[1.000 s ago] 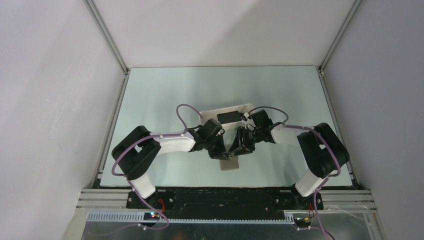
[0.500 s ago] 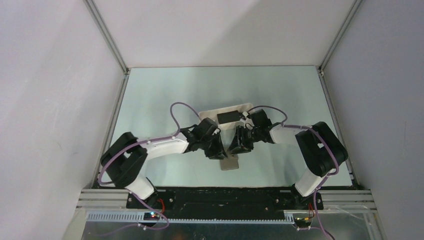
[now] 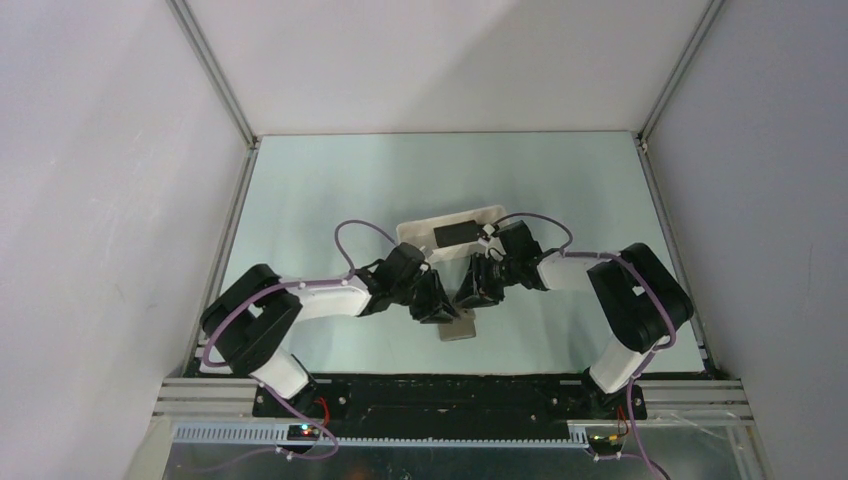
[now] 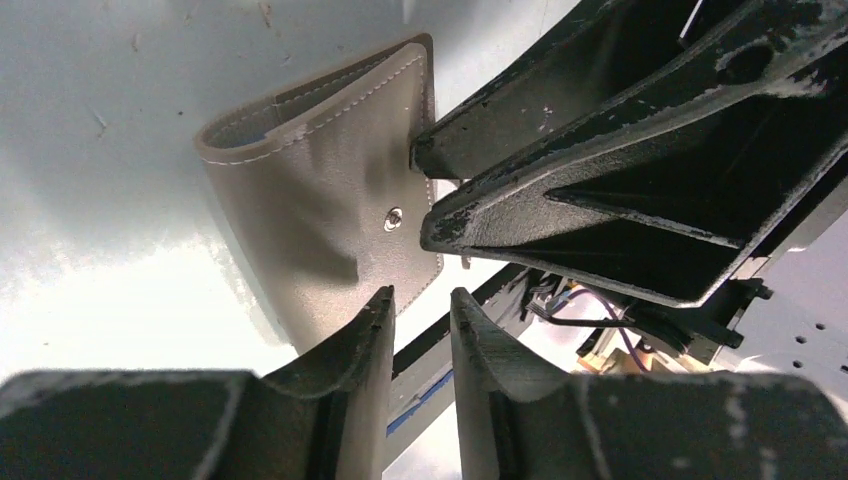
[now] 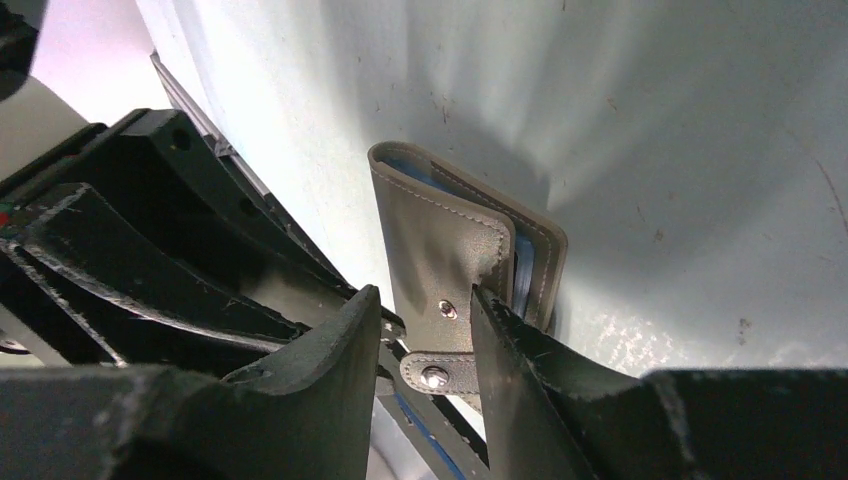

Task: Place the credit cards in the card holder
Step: Close the card holder at the center of the board.

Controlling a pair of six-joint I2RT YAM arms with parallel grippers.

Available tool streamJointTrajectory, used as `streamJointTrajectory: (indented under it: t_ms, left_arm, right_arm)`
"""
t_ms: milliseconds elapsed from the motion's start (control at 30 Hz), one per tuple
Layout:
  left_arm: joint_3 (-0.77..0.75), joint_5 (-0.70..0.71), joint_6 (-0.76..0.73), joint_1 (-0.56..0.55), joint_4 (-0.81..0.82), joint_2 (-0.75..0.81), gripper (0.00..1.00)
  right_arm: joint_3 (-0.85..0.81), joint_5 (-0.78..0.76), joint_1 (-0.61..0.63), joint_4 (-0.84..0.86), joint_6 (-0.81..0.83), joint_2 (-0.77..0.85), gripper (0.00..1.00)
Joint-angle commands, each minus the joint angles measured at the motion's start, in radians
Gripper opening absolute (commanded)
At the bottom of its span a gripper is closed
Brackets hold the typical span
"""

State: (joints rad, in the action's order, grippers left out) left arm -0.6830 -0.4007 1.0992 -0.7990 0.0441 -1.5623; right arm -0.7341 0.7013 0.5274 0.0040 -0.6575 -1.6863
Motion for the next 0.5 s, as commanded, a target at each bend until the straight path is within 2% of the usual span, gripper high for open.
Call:
streamJointTrajectory:
  t_ms: [0,200,367,467]
  left_arm:
    - [0.012,-0.036,0.049,-0.007,0.118,-0.003,0.34]
    - [0.003,-0.038,0.073,-0.017,0.158,-0.015,0.41]
    - [0.005,-0.028,0.084,-0.028,0.172,-0.019,0.40]
    - [0.010,0.002,0.096,-0.032,0.171,-0.021,0.36]
  right_arm:
    - [0.032,-0.080,0.021,-0.014,-0.008,-0.060,0.43]
    - [0.032,-0.084,0.025,-0.014,-0.010,-0.069,0.43]
    - [0.032,-0.082,0.025,-0.014,-0.010,-0.078,0.43]
    - [0.032,-0.080,0.026,-0.014,-0.010,-0.082,0.43]
